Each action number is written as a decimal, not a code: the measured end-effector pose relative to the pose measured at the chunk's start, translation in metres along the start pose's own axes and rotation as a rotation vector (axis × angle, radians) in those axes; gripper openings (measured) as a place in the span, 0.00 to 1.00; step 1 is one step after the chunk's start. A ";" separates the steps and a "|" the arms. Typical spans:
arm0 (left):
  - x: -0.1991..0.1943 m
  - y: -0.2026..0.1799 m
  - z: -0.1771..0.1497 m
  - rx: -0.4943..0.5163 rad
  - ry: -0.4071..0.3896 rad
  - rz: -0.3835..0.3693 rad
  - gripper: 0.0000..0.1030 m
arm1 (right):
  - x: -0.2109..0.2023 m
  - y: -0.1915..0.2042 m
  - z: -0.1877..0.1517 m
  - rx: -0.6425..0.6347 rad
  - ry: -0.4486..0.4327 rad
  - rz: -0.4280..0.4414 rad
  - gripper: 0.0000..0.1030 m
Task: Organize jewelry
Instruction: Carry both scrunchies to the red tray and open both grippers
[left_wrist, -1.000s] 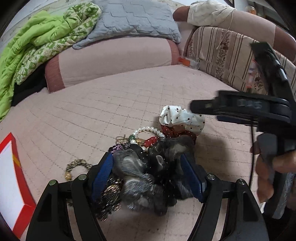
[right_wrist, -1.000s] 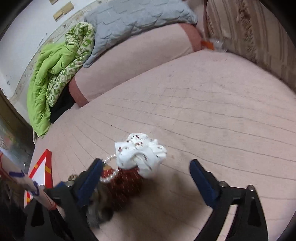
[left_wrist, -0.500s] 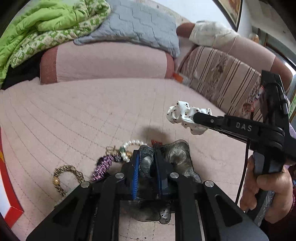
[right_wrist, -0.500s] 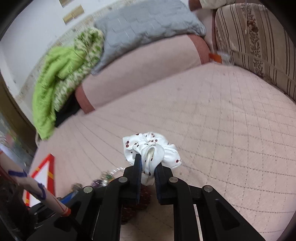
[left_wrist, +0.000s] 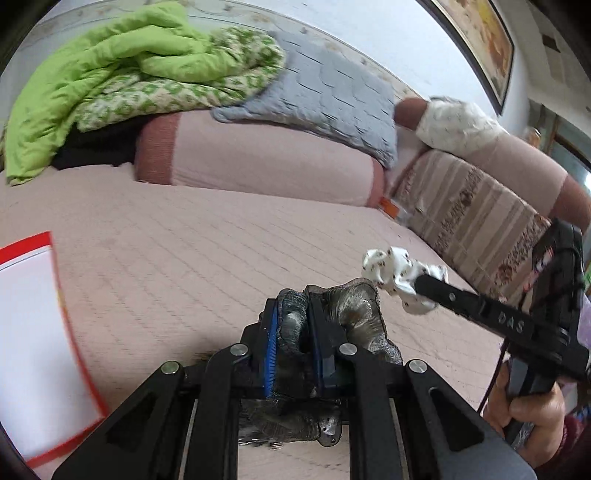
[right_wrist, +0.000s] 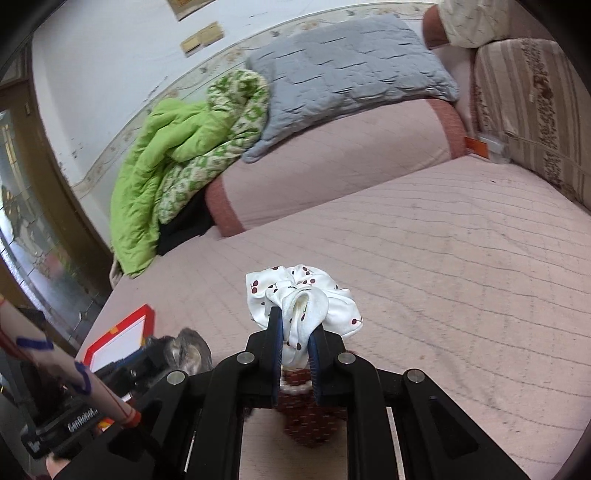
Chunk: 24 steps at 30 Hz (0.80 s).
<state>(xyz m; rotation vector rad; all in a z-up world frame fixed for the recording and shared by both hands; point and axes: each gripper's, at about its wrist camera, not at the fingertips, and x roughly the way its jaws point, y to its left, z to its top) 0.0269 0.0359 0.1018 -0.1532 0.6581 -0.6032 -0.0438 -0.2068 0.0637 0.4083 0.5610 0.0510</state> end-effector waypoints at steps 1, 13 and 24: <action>-0.005 0.007 0.002 -0.009 -0.007 0.008 0.15 | 0.002 0.008 -0.001 -0.010 0.002 0.014 0.13; -0.064 0.085 0.011 -0.101 -0.071 0.140 0.15 | 0.023 0.088 -0.013 -0.067 0.056 0.182 0.13; -0.120 0.204 0.011 -0.253 -0.092 0.402 0.15 | 0.074 0.191 -0.036 -0.163 0.176 0.310 0.13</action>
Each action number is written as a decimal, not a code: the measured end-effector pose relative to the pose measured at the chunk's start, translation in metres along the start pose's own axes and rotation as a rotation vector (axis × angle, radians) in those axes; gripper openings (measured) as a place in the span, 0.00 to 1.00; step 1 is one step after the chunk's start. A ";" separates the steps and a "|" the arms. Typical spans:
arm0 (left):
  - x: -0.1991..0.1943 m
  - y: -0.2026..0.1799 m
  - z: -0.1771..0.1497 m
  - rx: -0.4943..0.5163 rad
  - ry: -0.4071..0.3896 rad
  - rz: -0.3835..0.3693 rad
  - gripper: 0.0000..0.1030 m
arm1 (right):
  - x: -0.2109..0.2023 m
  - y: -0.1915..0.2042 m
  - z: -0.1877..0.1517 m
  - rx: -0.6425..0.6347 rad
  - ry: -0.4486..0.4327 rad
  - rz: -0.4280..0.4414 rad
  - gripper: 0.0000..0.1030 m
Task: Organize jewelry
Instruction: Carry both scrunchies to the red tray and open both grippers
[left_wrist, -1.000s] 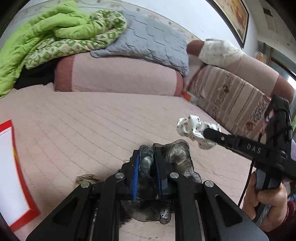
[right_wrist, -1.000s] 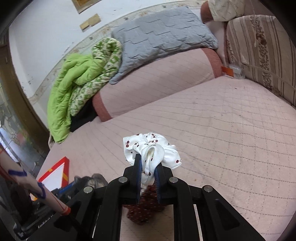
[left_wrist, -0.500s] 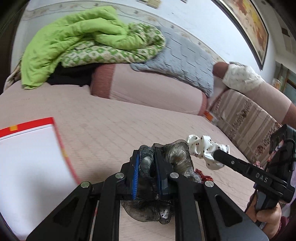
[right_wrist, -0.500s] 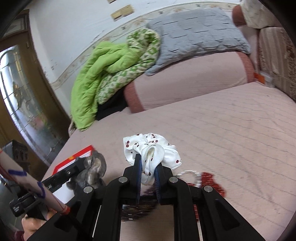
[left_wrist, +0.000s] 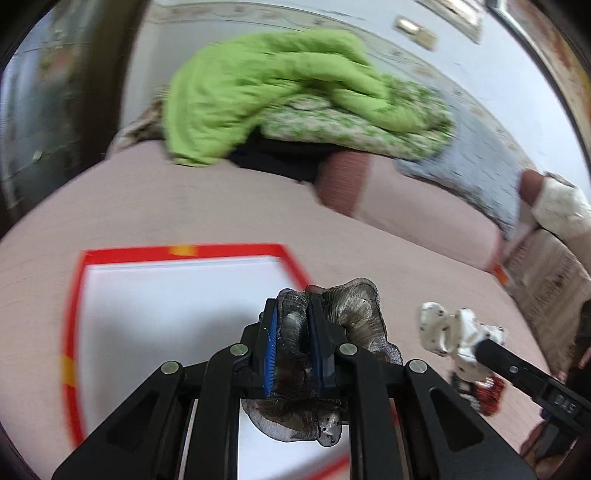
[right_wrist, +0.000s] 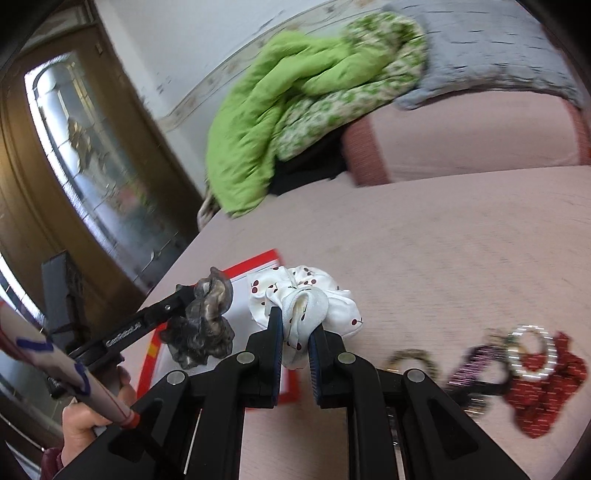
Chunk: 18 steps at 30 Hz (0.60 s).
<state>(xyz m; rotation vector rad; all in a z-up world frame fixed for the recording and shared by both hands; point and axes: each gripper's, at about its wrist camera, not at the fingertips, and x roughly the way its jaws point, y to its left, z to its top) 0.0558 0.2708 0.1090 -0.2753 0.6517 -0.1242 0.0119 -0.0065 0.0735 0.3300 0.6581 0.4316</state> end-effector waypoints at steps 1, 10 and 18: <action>0.000 0.010 0.003 -0.008 -0.002 0.030 0.15 | 0.011 0.009 0.001 -0.011 0.012 0.009 0.13; 0.022 0.081 0.019 -0.133 0.059 0.138 0.15 | 0.101 0.076 0.022 -0.103 0.118 0.036 0.13; 0.037 0.109 0.027 -0.195 0.073 0.179 0.15 | 0.172 0.088 0.038 -0.120 0.192 -0.009 0.13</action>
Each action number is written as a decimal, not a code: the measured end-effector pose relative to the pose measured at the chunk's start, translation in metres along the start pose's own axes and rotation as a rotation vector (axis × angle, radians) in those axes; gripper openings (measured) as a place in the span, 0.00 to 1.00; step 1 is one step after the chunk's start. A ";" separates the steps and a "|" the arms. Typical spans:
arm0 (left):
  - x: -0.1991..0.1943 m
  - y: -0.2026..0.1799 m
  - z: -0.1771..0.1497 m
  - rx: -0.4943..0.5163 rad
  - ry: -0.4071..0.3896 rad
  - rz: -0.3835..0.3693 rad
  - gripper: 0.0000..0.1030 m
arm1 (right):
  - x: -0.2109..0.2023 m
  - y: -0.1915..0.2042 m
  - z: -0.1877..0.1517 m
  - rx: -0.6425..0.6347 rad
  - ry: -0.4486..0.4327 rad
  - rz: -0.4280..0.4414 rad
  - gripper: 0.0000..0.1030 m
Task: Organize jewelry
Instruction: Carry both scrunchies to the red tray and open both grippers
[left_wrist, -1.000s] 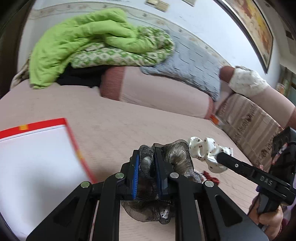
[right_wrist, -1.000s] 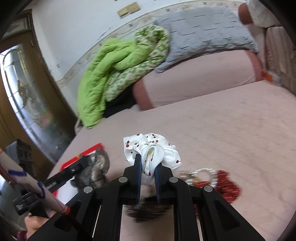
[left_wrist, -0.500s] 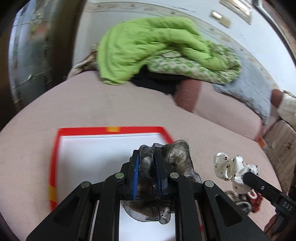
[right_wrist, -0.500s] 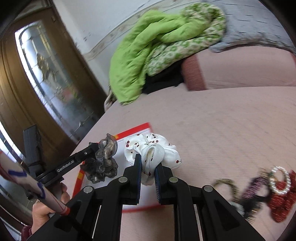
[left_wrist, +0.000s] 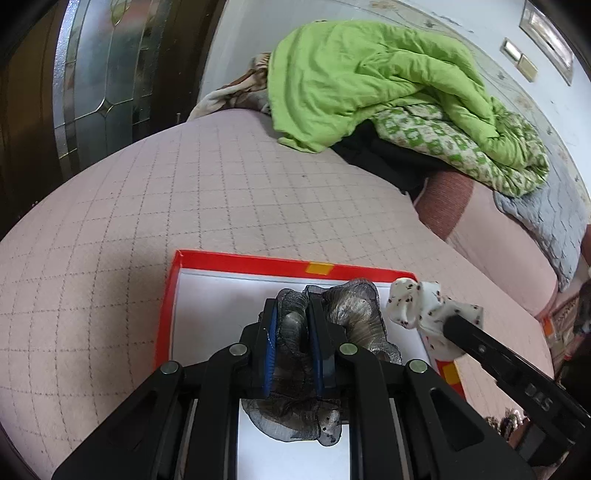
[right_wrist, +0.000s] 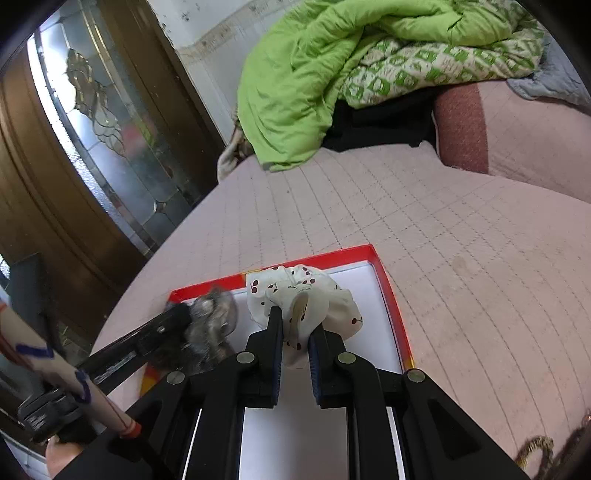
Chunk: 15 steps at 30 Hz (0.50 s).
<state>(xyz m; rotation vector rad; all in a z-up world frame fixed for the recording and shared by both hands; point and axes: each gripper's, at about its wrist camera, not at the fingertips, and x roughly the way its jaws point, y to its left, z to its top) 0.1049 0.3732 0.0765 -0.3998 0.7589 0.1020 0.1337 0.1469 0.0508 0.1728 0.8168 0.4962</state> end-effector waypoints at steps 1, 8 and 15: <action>0.002 0.001 0.001 -0.002 0.001 0.004 0.15 | 0.008 -0.002 0.003 0.001 0.006 -0.006 0.13; 0.019 0.010 0.005 -0.038 0.030 0.007 0.17 | 0.045 -0.004 0.009 0.007 0.054 -0.038 0.14; 0.017 0.012 0.007 -0.051 0.007 0.038 0.45 | 0.053 -0.007 0.006 0.022 0.078 -0.037 0.19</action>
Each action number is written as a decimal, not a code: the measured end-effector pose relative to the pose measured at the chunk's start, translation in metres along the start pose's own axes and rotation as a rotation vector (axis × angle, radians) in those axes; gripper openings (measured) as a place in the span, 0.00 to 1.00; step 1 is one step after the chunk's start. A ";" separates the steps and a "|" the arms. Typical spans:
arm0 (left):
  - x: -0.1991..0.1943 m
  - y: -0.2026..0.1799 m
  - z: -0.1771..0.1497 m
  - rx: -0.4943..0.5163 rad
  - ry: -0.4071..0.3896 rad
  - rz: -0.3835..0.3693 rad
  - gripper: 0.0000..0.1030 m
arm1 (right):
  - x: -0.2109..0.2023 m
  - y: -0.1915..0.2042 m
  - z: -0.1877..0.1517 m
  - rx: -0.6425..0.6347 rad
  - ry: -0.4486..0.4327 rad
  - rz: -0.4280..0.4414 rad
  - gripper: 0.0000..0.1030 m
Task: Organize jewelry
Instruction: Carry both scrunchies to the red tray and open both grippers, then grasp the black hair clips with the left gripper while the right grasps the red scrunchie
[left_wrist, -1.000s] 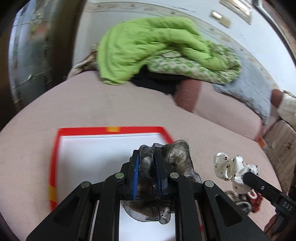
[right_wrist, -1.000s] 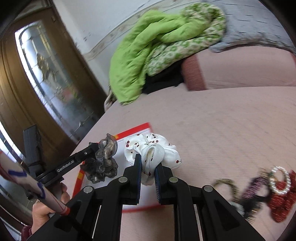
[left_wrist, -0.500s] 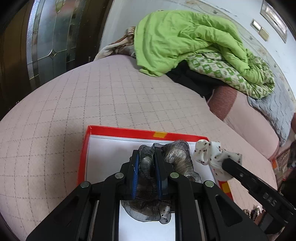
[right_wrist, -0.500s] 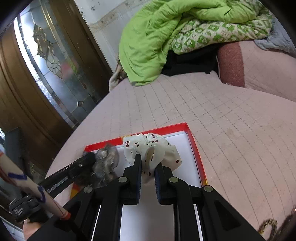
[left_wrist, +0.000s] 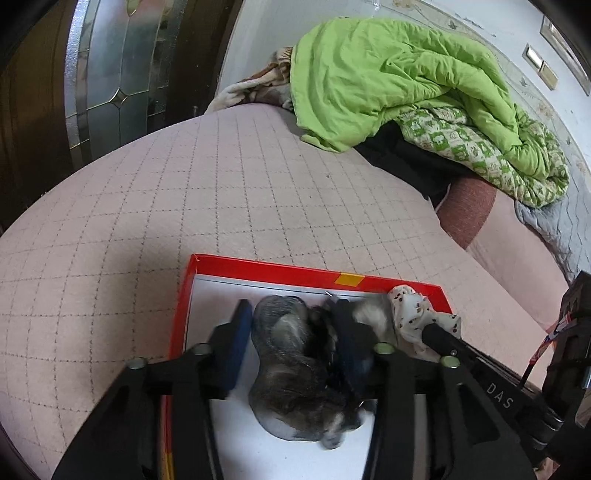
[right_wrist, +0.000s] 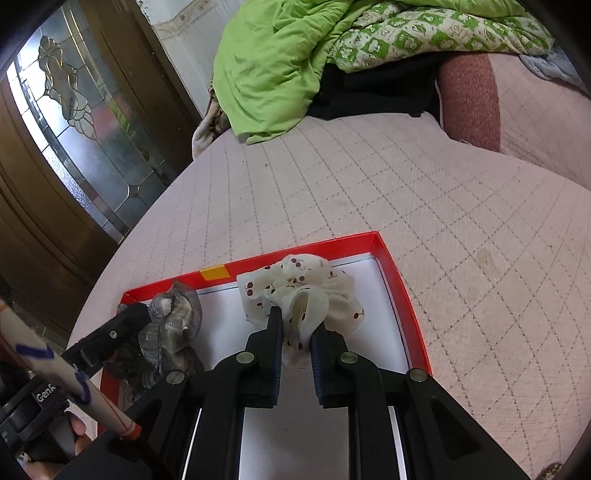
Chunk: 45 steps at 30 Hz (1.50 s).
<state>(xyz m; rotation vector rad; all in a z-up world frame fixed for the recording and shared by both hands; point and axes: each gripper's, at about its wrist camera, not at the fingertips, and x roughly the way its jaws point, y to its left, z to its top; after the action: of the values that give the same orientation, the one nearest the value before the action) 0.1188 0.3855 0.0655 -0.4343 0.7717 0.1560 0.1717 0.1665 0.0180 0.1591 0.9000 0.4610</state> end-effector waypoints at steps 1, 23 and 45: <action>-0.001 0.001 0.001 -0.004 0.001 -0.009 0.45 | -0.001 0.000 -0.001 0.002 0.001 0.000 0.26; -0.049 -0.096 -0.016 0.176 -0.081 -0.171 0.49 | -0.156 -0.057 -0.062 0.112 -0.159 0.066 0.40; -0.084 -0.258 -0.201 0.893 0.251 -0.633 0.50 | -0.279 -0.243 -0.173 0.440 -0.241 -0.185 0.40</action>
<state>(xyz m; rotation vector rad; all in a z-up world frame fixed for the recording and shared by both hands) 0.0062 0.0674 0.0806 0.1754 0.8316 -0.8258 -0.0343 -0.1857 0.0326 0.5178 0.7599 0.0633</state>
